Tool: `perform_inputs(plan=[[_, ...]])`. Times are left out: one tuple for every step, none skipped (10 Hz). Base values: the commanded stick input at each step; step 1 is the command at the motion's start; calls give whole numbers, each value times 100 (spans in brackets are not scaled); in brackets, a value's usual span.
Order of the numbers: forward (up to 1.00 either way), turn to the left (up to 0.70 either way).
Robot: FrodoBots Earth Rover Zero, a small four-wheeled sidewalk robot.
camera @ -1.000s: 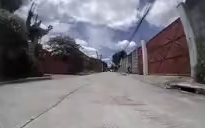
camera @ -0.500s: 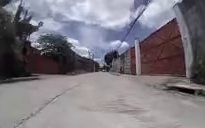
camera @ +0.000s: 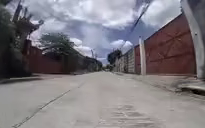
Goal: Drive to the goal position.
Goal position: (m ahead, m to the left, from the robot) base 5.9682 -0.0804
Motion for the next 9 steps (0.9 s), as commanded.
perform_inputs(plan=[[70, -14], [70, -35], [70, -35], [70, -35], [70, -35], [70, -35], [70, -35], [70, -35], [70, -35]])
